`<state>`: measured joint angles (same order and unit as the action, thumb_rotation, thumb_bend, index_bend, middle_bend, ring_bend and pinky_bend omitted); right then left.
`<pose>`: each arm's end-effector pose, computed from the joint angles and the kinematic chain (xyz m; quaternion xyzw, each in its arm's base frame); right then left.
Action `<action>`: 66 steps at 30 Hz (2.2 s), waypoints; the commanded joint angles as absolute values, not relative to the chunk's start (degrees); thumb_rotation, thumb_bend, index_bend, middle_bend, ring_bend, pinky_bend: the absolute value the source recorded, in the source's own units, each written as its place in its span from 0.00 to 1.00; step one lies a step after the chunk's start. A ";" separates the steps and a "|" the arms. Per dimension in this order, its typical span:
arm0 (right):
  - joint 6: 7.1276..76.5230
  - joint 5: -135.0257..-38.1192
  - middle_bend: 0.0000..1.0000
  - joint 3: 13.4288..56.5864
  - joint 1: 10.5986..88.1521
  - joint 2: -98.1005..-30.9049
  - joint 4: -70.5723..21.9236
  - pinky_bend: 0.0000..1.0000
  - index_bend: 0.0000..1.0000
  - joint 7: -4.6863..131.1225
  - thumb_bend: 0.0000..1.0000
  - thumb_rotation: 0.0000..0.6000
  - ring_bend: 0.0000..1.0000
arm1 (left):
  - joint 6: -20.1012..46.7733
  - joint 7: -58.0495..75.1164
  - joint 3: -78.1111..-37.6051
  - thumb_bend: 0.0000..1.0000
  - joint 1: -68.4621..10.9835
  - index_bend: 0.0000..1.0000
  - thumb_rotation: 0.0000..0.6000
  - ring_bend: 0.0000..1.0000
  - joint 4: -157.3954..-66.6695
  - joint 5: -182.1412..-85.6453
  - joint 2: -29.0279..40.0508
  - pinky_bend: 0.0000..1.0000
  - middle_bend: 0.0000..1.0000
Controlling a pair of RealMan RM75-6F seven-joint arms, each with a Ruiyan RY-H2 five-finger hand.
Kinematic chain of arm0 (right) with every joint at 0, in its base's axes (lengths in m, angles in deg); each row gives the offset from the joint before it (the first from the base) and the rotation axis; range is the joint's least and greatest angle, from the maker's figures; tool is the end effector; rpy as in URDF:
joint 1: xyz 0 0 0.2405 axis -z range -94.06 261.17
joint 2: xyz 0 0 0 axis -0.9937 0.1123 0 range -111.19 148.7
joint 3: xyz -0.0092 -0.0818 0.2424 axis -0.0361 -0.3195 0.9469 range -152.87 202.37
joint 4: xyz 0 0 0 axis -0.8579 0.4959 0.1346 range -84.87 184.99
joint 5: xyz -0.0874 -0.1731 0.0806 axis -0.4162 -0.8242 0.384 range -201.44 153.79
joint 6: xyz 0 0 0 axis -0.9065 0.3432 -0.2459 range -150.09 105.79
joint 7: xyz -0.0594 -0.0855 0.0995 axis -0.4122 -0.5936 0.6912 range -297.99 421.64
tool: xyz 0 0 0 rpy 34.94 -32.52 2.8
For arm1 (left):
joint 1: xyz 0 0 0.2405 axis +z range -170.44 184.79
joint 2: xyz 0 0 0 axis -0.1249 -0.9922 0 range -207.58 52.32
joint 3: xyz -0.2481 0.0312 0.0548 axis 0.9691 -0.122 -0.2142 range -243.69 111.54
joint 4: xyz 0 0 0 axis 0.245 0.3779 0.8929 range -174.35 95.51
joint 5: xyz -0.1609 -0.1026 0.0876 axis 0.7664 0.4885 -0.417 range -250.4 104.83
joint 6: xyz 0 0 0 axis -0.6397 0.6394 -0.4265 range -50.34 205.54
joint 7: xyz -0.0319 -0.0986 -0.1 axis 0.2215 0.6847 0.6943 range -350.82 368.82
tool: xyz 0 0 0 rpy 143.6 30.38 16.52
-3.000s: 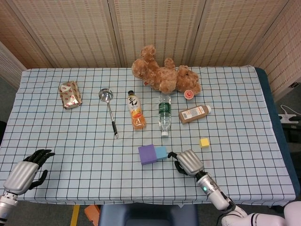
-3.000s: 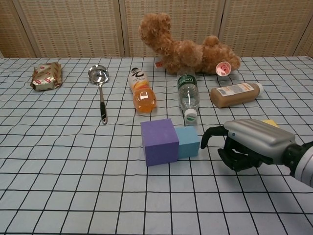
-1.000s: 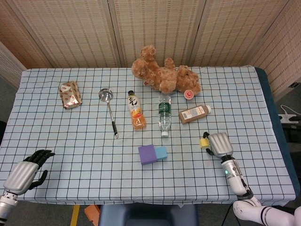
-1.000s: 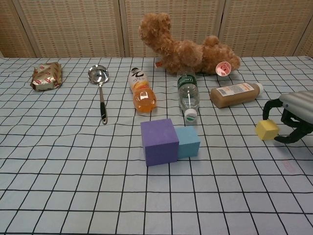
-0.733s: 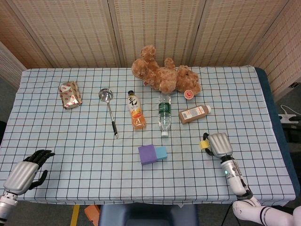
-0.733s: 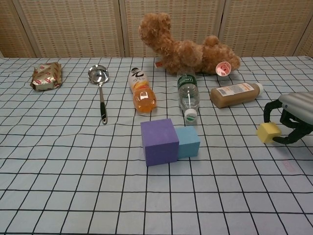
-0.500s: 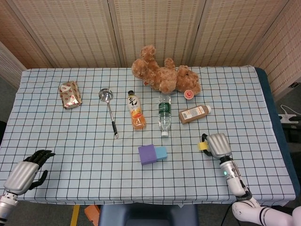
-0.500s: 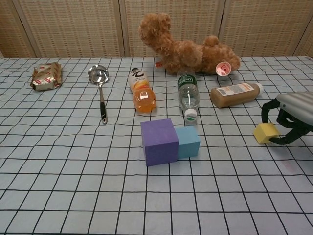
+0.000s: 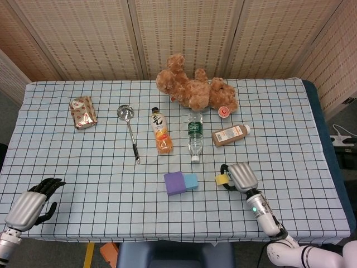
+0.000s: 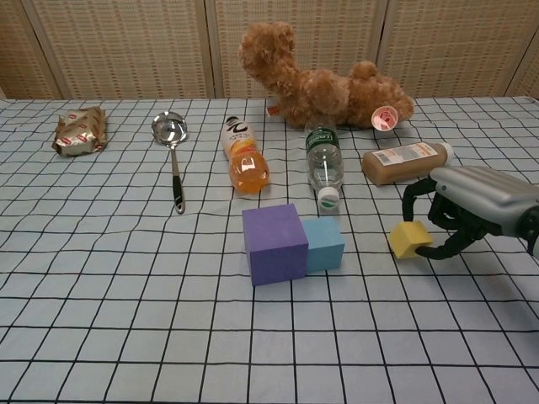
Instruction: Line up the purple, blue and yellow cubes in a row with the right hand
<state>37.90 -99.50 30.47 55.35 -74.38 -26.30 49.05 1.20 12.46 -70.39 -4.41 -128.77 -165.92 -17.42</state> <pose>-0.2285 -0.2892 -0.0317 0.7196 -0.4065 0.3499 0.4410 -0.3127 0.1876 0.1450 -0.7073 -0.3820 -0.3274 0.4966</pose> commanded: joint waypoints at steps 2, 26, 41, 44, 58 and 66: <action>37.18 -99.37 0.95 30.72 54.64 -75.43 -26.51 1.00 0.54 48.97 0.13 1.00 1.00 | 1.21 12.57 -70.40 0.56 -4.42 0.19 1.00 0.11 -128.76 -165.93 -17.45 0.34 0.14; 35.53 -98.67 0.95 32.31 51.36 -81.26 -22.93 1.00 0.54 49.70 0.13 1.00 1.00 | 1.43 12.42 -70.42 0.56 -4.49 0.19 1.00 0.11 -128.73 -165.83 -17.41 0.34 0.14; 35.48 -98.74 0.95 32.72 50.35 -83.46 -20.50 1.00 0.55 50.89 0.13 1.00 1.00 | 1.64 12.20 -70.33 0.56 -4.56 0.19 1.00 0.11 -128.72 -165.57 -17.32 0.34 0.14; 35.53 -98.86 0.95 32.72 50.27 -83.62 -20.33 1.00 0.55 51.31 0.13 1.00 1.00 | 1.71 12.14 -70.32 0.56 -4.59 0.19 1.00 0.11 -128.74 -165.53 -17.31 0.34 0.14; 35.56 -99.18 0.95 32.17 50.34 -83.34 -20.04 1.00 0.48 52.04 0.13 1.00 1.00 | 1.66 12.20 -70.39 0.56 -4.55 0.19 1.00 0.11 -128.74 -165.61 -17.35 0.34 0.14; 35.64 -99.63 0.95 31.95 50.43 -81.88 -21.23 1.00 0.28 52.59 0.13 1.00 1.00 | 1.78 12.05 -70.48 0.56 -4.60 0.19 1.00 0.11 -128.82 -165.71 -17.37 0.34 0.14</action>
